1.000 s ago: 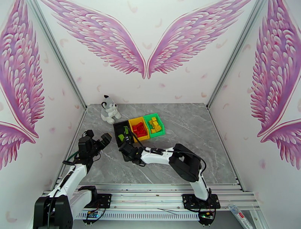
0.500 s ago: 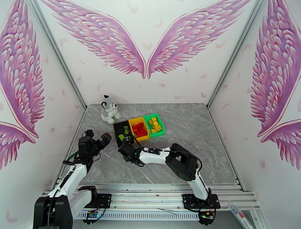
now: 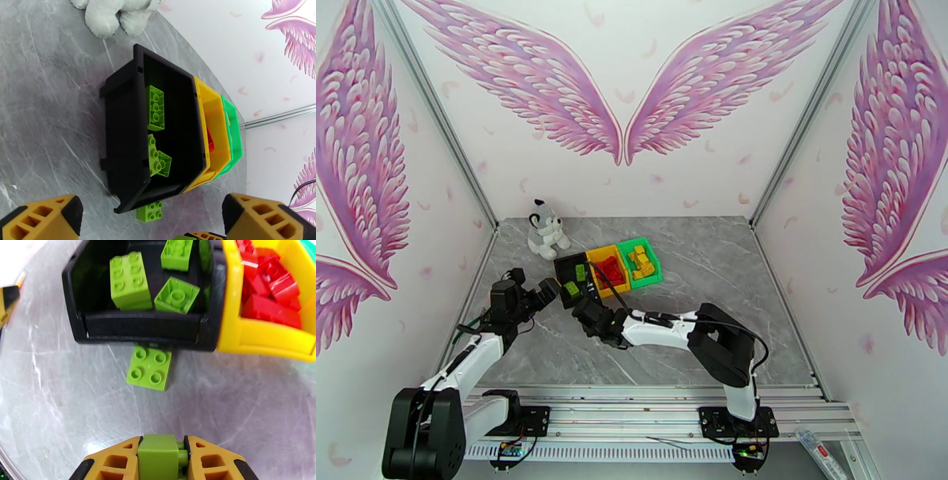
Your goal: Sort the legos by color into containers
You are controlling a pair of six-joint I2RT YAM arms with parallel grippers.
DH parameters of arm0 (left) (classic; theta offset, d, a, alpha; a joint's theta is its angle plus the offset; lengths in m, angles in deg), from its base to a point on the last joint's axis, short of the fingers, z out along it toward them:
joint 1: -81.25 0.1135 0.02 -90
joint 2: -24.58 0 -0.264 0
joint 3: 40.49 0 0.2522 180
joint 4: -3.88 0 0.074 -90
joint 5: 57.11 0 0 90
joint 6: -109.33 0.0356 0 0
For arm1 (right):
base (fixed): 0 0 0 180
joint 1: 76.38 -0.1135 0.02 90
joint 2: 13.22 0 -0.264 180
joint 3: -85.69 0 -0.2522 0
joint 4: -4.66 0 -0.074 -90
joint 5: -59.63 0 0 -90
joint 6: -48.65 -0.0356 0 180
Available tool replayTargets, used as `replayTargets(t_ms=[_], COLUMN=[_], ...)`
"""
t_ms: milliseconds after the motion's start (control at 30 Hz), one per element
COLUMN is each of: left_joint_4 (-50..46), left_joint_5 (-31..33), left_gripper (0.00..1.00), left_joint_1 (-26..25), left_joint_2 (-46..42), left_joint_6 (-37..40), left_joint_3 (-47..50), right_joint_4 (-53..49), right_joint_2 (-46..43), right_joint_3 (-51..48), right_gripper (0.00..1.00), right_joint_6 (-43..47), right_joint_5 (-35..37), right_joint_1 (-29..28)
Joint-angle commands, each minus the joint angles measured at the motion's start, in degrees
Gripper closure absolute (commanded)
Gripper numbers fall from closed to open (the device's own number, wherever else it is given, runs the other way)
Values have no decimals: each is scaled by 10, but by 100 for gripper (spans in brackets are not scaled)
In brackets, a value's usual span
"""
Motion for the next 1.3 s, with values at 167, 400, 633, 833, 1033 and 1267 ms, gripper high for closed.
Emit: replayTargets(t_ms=[167, 400, 633, 833, 1033, 1267], left_joint_4=[-38, -59, -42, -28, -5, 13], left_joint_5=[56, 54, 26, 12, -10, -22], left_gripper=[1, 1, 1, 1, 1, 1], left_joint_1=[11, 75, 98, 99, 99, 98], left_joint_2=[-95, -169, -150, -132, -97, -72], left_joint_6=[11, -13, -27, -31, -37, -44], left_joint_3=[2, 31, 38, 37, 36, 37], right_joint_4=[-44, -85, -117, -150, -172, -181], right_joint_2=[8, 74, 139, 193, 215, 207], right_joint_3=[107, 230, 333, 413, 454, 463], right_gripper=[75, 75, 73, 72, 65, 45], right_joint_6=[41, 59, 61, 63, 67, 73], right_joint_5=[25, 30, 26, 15, 10, 0], right_joint_1=[27, 42, 59, 71, 76, 77])
